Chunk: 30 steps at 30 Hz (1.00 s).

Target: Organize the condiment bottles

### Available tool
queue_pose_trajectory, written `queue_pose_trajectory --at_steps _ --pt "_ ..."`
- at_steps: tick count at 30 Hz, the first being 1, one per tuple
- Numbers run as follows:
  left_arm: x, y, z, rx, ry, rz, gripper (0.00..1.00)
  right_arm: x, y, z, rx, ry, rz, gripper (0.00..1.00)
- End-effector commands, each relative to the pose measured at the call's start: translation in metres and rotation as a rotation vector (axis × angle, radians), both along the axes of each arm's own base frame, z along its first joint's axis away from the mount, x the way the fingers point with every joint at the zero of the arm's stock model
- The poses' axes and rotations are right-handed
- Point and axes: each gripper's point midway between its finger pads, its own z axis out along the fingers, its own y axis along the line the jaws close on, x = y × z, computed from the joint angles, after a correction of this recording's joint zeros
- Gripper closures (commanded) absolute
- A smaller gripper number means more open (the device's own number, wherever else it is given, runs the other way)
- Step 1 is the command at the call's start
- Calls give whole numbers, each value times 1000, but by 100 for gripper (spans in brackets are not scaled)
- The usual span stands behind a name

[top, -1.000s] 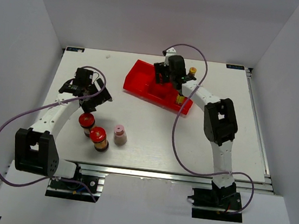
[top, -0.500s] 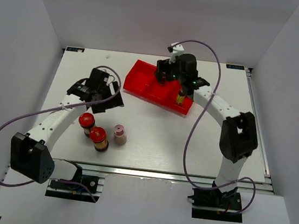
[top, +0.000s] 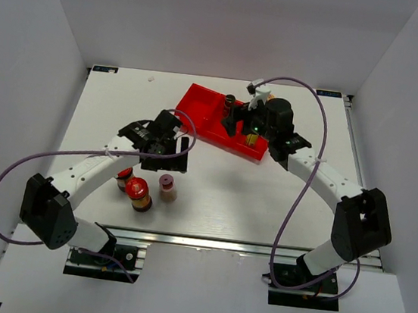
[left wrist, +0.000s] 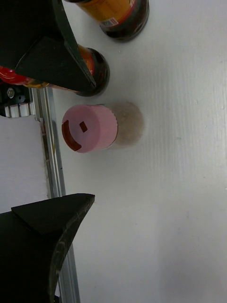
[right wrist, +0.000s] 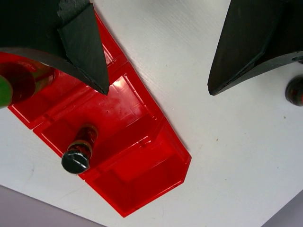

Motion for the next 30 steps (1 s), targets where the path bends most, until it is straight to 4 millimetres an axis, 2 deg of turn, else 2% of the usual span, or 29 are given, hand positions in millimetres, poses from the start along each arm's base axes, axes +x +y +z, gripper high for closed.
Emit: queue_pose_trajectory --at_steps 1,6,15,17,21,24,30 --pt "-6 -2 0 53 1 -48 2 -4 2 22 57 -50 7 11" --pt "-13 9 -10 127 38 -19 2 -6 -1 18 43 -38 -1 11" --pt "-30 15 -27 158 99 -26 4 -15 -10 4 21 -6 -18 11" --pt "-32 16 -32 166 116 -28 8 -19 -14 8 25 -18 -25 11" --pt "-35 15 -41 170 137 -35 10 -24 -20 9 17 -17 -39 11" --pt "-32 11 -41 159 131 -39 14 -27 -26 9 12 -18 -57 11" --pt "-32 11 -42 162 139 -46 35 -26 -43 3 -30 -21 -134 11"
